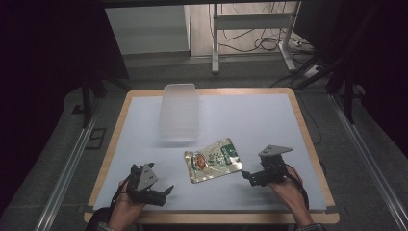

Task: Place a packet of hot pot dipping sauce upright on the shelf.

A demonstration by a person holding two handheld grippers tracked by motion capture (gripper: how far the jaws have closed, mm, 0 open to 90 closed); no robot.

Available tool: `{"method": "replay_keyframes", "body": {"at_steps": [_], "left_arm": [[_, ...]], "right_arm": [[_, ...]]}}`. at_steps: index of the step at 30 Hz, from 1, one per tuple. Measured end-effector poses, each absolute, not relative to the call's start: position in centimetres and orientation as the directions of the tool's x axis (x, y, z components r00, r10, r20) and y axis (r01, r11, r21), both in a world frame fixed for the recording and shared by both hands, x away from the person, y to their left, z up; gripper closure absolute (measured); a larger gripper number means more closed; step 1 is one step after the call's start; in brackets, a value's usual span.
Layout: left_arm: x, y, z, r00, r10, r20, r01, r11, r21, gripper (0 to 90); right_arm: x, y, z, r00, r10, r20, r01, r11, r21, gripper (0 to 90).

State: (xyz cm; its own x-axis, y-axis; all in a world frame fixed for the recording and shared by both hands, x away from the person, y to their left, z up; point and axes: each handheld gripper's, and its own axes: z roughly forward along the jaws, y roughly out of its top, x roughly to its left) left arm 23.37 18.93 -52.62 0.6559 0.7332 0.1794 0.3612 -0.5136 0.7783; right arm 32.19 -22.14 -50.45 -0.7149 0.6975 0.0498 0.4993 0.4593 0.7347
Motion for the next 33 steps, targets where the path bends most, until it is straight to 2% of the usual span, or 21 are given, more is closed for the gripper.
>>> {"method": "replay_keyframes", "body": {"at_steps": [16,27,32,33], "left_arm": [[23.4,18.8,-52.7,0.658,0.730,0.184,0.361,-0.520,0.774,0.0],[23.4,18.8,-52.7,0.661,0.726,0.189,0.360,-0.528,0.769,0.0],[23.4,18.8,-52.7,0.661,0.727,0.188,0.361,-0.528,0.769,0.0],[23.4,18.8,-52.7,0.662,0.726,0.189,0.361,-0.528,0.769,0.0]], "right_arm": [[33.7,-19.7,-50.7,-0.744,0.661,0.095,0.504,0.463,0.729,0.0],[35.0,-17.9,-51.5,-0.759,0.644,0.101,0.526,0.514,0.677,1.3],[35.7,-17.0,-51.9,-0.763,0.635,0.123,0.542,0.524,0.656,3.9],[36.0,-16.8,-52.1,-0.758,0.638,0.139,0.558,0.523,0.644,7.0]]}}
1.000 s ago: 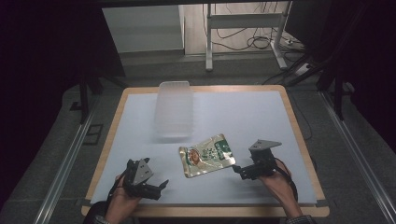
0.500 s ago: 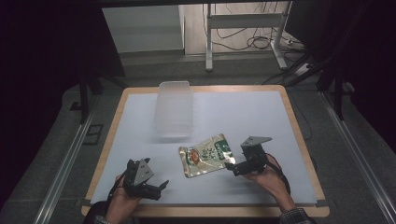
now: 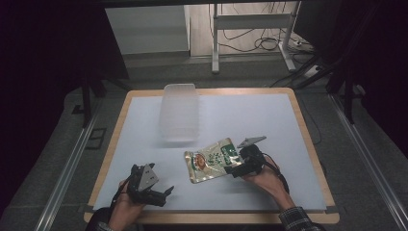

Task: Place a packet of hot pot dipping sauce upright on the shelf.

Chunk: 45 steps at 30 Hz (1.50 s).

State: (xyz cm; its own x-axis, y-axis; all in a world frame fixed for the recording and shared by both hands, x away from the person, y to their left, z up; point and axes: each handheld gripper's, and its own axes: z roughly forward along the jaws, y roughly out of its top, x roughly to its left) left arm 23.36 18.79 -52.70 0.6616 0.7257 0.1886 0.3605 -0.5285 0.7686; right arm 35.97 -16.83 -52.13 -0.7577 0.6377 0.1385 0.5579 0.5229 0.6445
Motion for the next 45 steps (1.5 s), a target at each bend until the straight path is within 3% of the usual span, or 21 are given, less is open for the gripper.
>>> {"method": "replay_keyframes", "body": {"at_steps": [3,9,19,31,37,42,45], "left_arm": [[23.4,18.8,-52.7,0.662,0.725,0.190,0.360,-0.530,0.768,0.0],[23.4,18.8,-52.7,0.663,0.722,0.197,0.359,-0.537,0.764,0.0],[23.4,18.8,-52.7,0.663,0.721,0.201,0.358,-0.541,0.761,0.0],[23.4,18.8,-52.7,0.663,0.720,0.204,0.358,-0.545,0.758,0.0],[23.4,18.8,-52.7,0.664,0.719,0.206,0.358,-0.547,0.756,0.0],[23.3,18.7,-52.7,0.665,0.716,0.210,0.357,-0.553,0.753,0.0],[23.3,18.7,-52.7,0.664,0.718,0.210,0.358,-0.552,0.754,0.0]], "right_arm": [[36.2,-16.7,-52.4,-0.754,0.638,0.156,0.571,0.520,0.635,8.1],[36.8,-16.4,-52.1,-0.756,0.617,0.217,0.587,0.494,0.642,20.4],[36.6,-15.1,-50.3,-0.799,0.571,0.188,0.525,0.511,0.680,32.5],[37.8,-12.0,-50.4,-0.831,0.541,0.128,0.494,0.614,0.616,44.2],[38.7,-11.2,-51.1,-0.821,0.555,0.135,0.519,0.626,0.582,55.3],[39.1,-10.8,-51.3,-0.813,0.568,0.124,0.530,0.635,0.562,71.6],[39.2,-10.8,-51.2,-0.805,0.579,0.130,0.541,0.626,0.562,76.9]]}}
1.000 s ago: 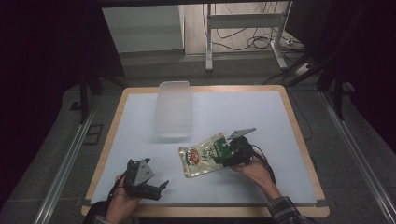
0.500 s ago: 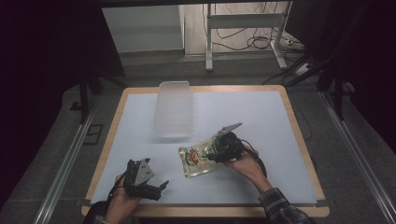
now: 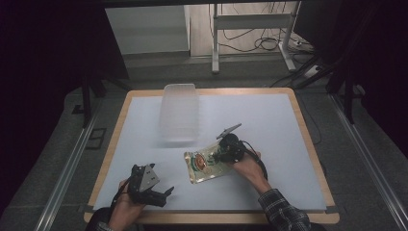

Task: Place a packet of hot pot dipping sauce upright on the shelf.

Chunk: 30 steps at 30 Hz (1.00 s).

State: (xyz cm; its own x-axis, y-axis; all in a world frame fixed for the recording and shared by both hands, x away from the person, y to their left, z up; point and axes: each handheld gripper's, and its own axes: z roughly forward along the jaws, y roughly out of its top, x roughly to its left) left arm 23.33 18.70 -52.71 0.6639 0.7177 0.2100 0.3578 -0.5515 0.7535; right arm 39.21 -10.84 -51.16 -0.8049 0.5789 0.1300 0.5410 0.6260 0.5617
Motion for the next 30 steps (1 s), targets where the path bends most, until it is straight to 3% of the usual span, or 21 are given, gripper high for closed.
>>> {"method": "replay_keyframes", "body": {"at_steps": [5,30], "left_arm": [[23.3,18.7,-52.7,0.663,0.718,0.210,0.358,-0.551,0.754,0.0],[23.3,18.8,-52.6,0.653,0.726,0.215,0.360,-0.548,0.755,0.0]], "right_arm": [[39.1,-10.9,-50.7,-0.806,0.575,0.142,0.543,0.621,0.566,88.6],[37.8,-10.3,-43.5,-0.889,0.446,0.103,0.398,0.644,0.653,89.3]]}}
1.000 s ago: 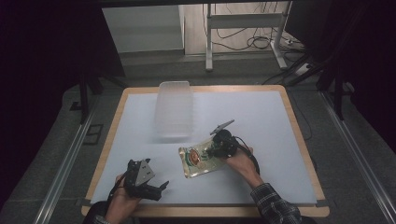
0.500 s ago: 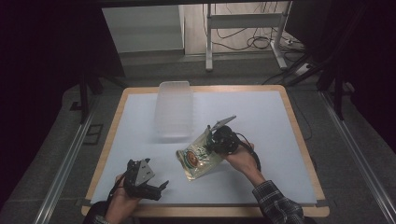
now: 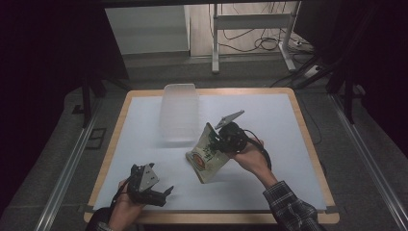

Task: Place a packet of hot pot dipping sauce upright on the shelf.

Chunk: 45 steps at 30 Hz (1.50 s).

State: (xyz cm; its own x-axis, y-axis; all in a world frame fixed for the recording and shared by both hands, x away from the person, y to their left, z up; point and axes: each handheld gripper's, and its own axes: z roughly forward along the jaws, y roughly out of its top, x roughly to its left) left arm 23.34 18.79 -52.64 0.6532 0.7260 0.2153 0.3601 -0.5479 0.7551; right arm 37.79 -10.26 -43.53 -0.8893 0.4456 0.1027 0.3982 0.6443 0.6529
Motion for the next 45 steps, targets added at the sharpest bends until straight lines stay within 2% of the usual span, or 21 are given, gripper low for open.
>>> {"method": "replay_keyframes", "body": {"at_steps": [7,20,31,45], "left_arm": [[23.4,19.0,-52.5,0.641,0.739,0.207,0.365,-0.530,0.765,0.0],[23.4,19.1,-52.5,0.630,0.750,0.203,0.369,-0.519,0.771,0.0],[23.4,19.5,-52.2,0.610,0.771,0.185,0.370,-0.483,0.793,0.0],[23.4,19.5,-52.2,0.616,0.766,0.182,0.374,-0.488,0.788,0.0]], "right_arm": [[37.4,-10.2,-40.7,-0.905,0.423,0.041,0.339,0.661,0.669,89.4],[39.3,-11.7,-38.2,-0.884,0.466,-0.030,0.325,0.660,0.677,89.3],[42.9,-12.5,-36.9,-0.876,0.481,-0.033,0.324,0.639,0.698,89.4],[48.2,-11.1,-35.7,-0.879,0.474,-0.051,0.311,0.652,0.692,89.4]]}}
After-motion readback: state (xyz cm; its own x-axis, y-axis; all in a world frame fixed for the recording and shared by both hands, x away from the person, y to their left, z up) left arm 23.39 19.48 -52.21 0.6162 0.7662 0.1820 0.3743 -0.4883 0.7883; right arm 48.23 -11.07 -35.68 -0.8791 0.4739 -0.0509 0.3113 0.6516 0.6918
